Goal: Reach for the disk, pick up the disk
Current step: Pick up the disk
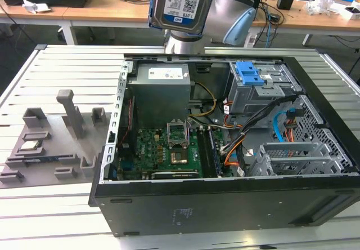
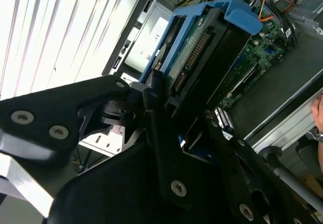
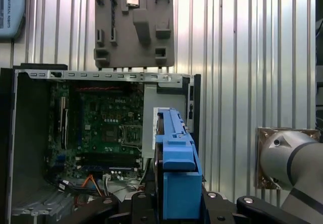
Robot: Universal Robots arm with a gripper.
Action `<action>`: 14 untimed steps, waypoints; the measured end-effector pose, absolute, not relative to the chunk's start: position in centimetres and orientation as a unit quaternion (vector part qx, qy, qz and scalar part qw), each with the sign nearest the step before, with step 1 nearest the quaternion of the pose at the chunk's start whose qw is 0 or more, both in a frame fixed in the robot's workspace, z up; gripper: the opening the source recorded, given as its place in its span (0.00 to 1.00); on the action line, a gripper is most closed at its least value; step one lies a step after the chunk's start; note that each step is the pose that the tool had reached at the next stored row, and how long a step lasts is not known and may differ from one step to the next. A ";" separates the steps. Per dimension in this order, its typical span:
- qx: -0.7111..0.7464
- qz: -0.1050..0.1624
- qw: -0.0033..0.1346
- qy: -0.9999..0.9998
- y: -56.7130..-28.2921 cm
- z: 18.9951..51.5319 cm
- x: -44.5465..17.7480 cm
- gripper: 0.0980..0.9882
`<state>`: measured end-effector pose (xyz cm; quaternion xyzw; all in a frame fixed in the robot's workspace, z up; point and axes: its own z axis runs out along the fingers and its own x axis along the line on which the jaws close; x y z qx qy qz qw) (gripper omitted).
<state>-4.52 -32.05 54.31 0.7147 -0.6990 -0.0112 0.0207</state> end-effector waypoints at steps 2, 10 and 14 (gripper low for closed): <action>0.715 -0.011 0.021 -0.699 -32.0 54.3 -3.9 0.30; 0.715 -0.011 0.021 -0.699 -32.0 54.3 -0.8 0.30; 0.715 -0.011 0.021 -0.699 -32.0 54.3 0.9 0.30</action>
